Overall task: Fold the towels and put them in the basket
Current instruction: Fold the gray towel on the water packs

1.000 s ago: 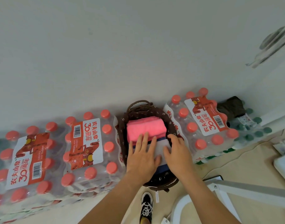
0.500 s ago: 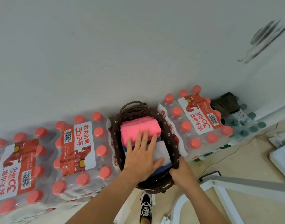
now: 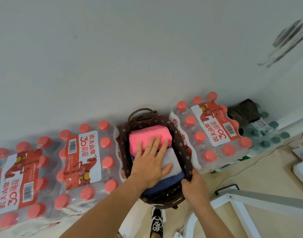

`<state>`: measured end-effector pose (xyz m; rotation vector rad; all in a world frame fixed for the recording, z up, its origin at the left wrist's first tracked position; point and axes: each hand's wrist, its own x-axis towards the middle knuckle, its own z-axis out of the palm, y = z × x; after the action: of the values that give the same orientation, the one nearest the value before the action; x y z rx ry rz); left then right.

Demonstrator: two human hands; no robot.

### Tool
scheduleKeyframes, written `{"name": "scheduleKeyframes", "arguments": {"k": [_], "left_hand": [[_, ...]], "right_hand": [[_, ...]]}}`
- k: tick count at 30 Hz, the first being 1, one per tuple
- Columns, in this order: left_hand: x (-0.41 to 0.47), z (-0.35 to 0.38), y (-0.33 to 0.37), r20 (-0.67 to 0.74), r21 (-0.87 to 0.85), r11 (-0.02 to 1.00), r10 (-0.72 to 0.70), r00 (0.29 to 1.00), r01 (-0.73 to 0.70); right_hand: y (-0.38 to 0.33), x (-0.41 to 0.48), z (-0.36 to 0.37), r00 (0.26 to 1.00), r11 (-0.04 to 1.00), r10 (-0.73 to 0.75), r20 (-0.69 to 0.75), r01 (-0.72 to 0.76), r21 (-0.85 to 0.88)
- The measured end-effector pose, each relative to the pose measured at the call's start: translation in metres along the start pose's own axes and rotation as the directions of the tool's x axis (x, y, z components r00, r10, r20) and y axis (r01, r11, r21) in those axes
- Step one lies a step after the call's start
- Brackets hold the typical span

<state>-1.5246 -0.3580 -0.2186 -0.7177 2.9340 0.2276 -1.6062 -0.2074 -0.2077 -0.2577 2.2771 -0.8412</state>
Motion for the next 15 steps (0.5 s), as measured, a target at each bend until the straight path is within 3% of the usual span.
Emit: {"name": "scheduleKeyframes", "arguments": {"k": [2,7,15], "left_hand": [[-0.004,0.002,0.006,-0.064,-0.060,0.998,-0.040,0.997,0.036],[-0.005,0.010,0.006,-0.013,-0.069,0.992,-0.108,0.994,0.107],[-0.019,-0.015,0.008,-0.051,-0.071,0.993,-0.103,0.993,0.099]], "right_hand": [[-0.001,0.000,0.000,1.000,1.000,0.010,0.009,-0.010,-0.003],[-0.001,-0.001,-0.002,0.999,1.000,0.019,0.034,-0.019,0.006],[-0.003,-0.009,-0.010,0.977,0.954,0.161,0.140,-0.190,0.231]]}}
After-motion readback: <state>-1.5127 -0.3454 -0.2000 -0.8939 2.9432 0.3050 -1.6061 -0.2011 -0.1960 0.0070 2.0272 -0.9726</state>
